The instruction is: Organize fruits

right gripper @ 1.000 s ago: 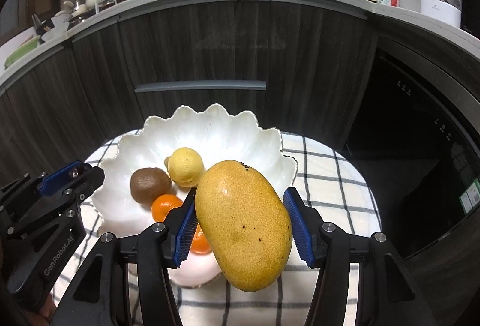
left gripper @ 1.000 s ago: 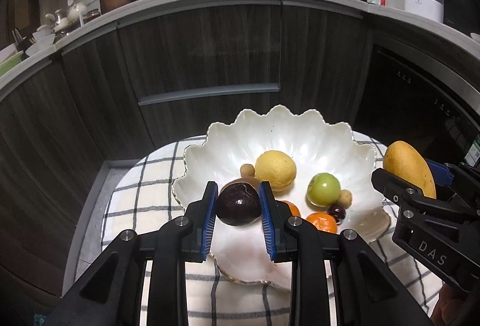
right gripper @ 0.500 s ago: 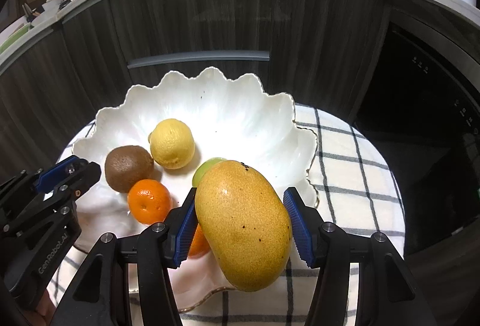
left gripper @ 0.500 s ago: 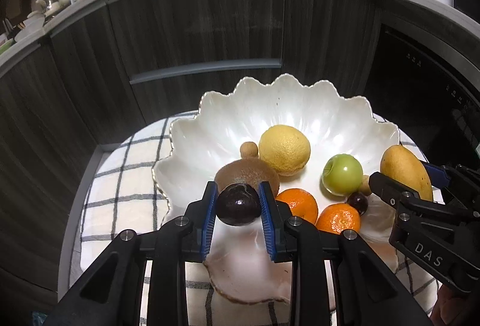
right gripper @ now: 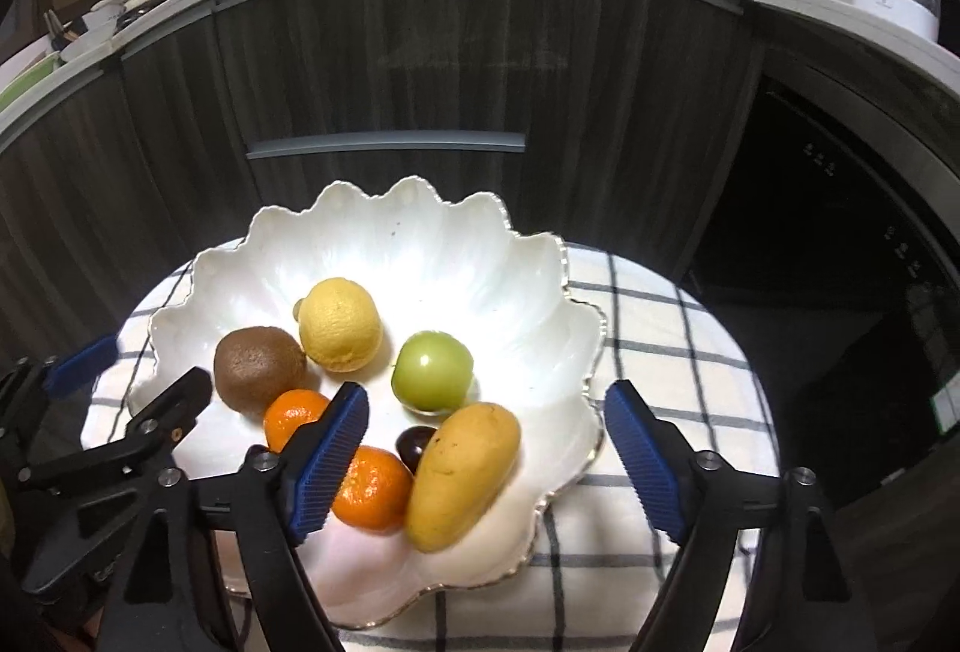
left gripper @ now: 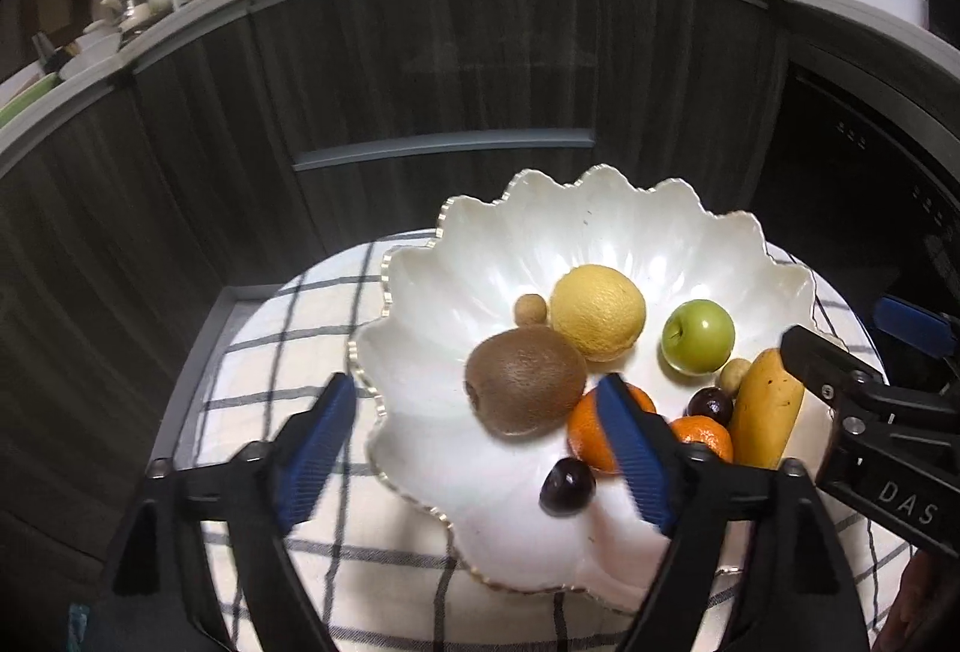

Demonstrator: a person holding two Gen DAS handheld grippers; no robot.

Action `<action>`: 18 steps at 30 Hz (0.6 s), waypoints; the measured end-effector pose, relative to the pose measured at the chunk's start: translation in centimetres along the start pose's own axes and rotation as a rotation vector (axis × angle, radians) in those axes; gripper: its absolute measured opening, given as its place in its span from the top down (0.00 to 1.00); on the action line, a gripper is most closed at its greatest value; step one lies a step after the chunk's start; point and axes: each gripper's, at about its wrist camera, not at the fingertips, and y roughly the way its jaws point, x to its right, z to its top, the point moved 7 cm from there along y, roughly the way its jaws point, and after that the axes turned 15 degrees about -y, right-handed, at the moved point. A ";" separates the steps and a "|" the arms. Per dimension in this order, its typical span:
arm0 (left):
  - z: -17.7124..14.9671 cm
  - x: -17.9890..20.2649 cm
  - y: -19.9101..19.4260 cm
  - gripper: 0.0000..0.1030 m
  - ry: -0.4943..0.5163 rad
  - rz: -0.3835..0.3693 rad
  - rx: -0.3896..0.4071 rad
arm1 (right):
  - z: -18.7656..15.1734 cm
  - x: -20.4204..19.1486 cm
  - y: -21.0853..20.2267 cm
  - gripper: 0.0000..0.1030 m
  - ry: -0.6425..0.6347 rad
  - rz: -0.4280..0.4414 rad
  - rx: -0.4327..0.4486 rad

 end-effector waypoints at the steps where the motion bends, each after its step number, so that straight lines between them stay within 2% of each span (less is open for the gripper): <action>1: 0.1 -0.1 -0.5 0.15 -0.002 0.004 0.009 | 0.0 0.2 -0.3 0.16 0.004 -0.007 0.001; 5: 0.3 -0.5 -2.4 0.07 0.002 0.029 0.030 | -0.4 0.3 -1.9 0.16 0.017 -0.020 0.001; 11: 0.0 -1.4 -5.9 0.02 -0.037 0.037 0.055 | -0.9 0.2 -4.9 0.16 0.028 -0.020 0.009; 18: -0.9 -2.0 -9.6 0.02 -0.058 0.055 0.066 | -1.5 0.3 -8.5 0.16 0.030 -0.042 0.040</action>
